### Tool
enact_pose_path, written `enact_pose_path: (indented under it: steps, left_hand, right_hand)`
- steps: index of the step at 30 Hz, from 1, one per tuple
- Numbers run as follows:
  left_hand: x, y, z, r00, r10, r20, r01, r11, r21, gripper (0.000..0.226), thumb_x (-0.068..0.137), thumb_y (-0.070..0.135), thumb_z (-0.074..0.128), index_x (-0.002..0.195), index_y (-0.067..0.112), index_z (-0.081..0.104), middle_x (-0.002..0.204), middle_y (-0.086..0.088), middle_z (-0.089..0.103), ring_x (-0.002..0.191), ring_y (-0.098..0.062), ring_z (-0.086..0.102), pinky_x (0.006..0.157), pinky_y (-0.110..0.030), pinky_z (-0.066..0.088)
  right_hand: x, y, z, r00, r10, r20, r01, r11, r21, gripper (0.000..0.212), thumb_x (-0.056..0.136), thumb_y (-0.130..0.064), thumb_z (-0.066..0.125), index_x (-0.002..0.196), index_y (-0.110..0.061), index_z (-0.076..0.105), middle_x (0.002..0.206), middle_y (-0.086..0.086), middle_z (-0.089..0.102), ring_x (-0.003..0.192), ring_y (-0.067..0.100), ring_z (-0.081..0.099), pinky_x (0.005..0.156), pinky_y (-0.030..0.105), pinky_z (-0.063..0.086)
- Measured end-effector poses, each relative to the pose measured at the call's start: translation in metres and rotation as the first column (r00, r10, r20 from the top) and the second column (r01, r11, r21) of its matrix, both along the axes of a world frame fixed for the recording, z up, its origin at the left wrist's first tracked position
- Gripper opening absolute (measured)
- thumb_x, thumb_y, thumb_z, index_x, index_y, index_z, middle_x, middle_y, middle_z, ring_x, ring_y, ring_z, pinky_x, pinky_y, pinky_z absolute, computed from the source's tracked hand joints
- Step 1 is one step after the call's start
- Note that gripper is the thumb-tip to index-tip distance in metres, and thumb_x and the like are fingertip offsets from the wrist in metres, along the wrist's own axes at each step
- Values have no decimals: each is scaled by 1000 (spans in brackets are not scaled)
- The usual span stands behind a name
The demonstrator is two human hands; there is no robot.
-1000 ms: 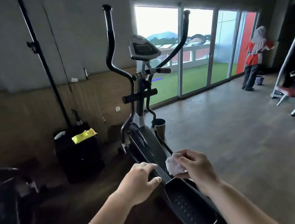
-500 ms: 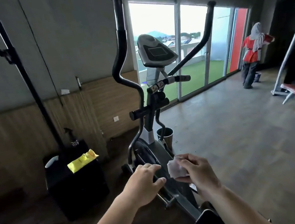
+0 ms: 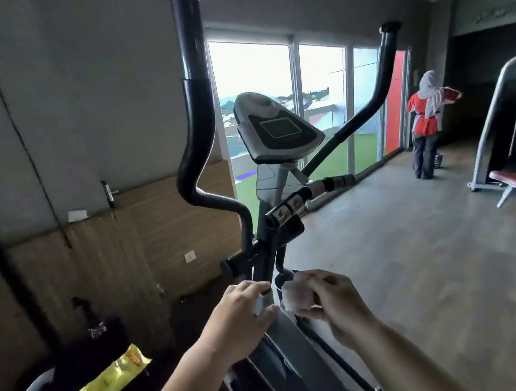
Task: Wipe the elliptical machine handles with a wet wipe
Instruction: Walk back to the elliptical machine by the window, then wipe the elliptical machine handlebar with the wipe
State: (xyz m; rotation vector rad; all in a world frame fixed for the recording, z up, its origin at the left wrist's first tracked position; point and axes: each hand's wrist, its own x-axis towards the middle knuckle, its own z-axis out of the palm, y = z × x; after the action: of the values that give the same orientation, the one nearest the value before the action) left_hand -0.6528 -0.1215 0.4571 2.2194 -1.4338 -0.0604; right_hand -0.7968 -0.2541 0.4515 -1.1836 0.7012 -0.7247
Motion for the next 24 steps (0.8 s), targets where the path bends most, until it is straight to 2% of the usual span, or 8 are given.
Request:
enact_pose_path:
  steps: [4,8,12,14,16,18,20,24]
  left_hand:
    - [49,-62,27,999,-22,24,25,990,-138,55,97,49,58,149,34,49,153,18,47,141,-7,38,115,-25,32]
    - [85,-113,56,993,-114,-9,109,966,-233,64,101,59,40,157,28,38,163,11,36,152,-11,30,123,-33,27]
    - [112,-146,61,894,-322,-310,223,922,-317,73,96,71,30,149,25,53,154,4,53,145,-9,45,124,-37,33]
    - [121,-157,54,796,-358,-489,218,922,-320,59,98,70,32,133,38,66,135,11,68,129,-7,60,111,-33,48]
    - [126,-161,49,665,-407,-627,231,910,-345,46,98,70,31,113,49,70,117,22,73,114,2,65,92,-18,55]
    - [133,-163,45,589,-452,-670,276,892,-359,52,96,73,29,122,48,66,130,22,69,126,5,59,100,-22,50]
    - [141,-166,38,564,-485,-668,302,875,-380,66,91,83,31,136,45,60,144,18,60,139,0,50,116,-38,40]
    - [145,-171,34,577,-498,-647,312,867,-389,74,89,84,30,142,40,56,148,16,58,142,-3,47,121,-44,36]
  right_hand:
    - [42,-59,30,989,-134,54,137,989,-48,15,100,-11,64,100,-8,79,104,18,75,90,29,74,79,49,66]
    - [80,-108,50,919,-387,77,385,836,-390,16,95,-32,72,105,-24,81,110,1,80,104,24,74,92,52,63]
    - [111,-132,48,848,-527,54,357,495,-792,28,104,-23,62,130,-19,72,133,2,73,124,18,68,102,23,53]
    - [129,-126,35,875,-483,14,241,410,-880,40,106,-32,54,138,-11,65,151,3,59,143,19,53,115,18,41]
    - [143,-107,10,923,-384,-18,130,356,-926,59,107,-45,45,151,-6,49,166,3,36,158,22,30,121,9,25]
    - [145,-96,-15,944,-329,-21,69,260,-963,72,107,-47,43,161,-3,29,173,7,19,162,23,14,129,22,18]
    - [140,-111,-19,944,-329,-41,36,224,-974,75,107,-49,44,163,-5,20,175,6,15,163,23,10,132,40,16]
    - [137,-130,-1,925,-380,-32,108,343,-933,75,106,-56,44,163,-18,15,174,-8,7,163,15,6,131,46,21]
